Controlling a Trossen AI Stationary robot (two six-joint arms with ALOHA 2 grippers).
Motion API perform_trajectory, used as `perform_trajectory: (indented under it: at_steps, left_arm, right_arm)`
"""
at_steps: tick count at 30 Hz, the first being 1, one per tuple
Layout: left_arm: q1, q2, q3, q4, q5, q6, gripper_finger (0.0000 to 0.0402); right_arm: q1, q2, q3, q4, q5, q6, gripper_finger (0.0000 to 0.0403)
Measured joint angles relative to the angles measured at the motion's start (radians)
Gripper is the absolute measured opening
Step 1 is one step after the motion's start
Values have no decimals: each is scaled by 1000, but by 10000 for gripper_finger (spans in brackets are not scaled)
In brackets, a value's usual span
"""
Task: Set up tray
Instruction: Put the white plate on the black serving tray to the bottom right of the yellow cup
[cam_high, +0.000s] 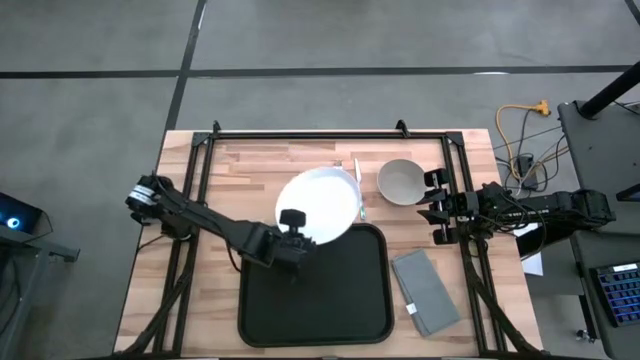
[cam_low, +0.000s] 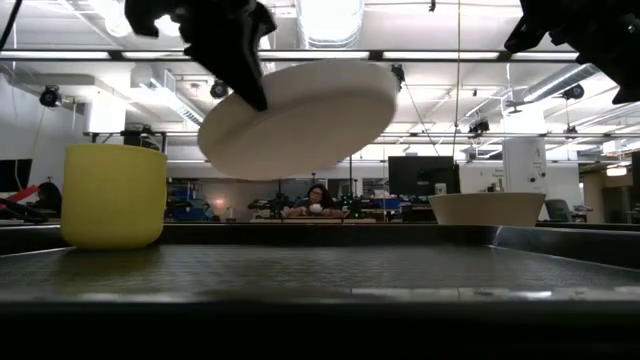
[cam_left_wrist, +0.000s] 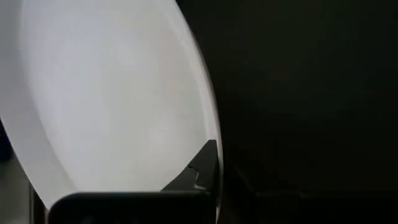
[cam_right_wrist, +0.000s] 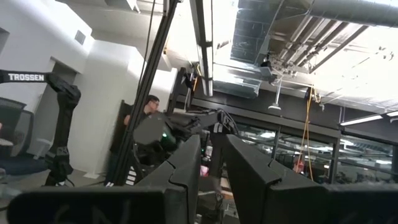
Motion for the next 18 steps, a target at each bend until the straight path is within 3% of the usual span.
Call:
perform_trajectory:
  at_steps: [9,18]
  left_arm:
    - [-102,166,222,-30,43,2,0]
    - [-211,326,428,-176,49,-62,0]
  right_arm:
    - [0,0,0,0,0,0,68]
    - [0,0,0,-1,0,0,68]
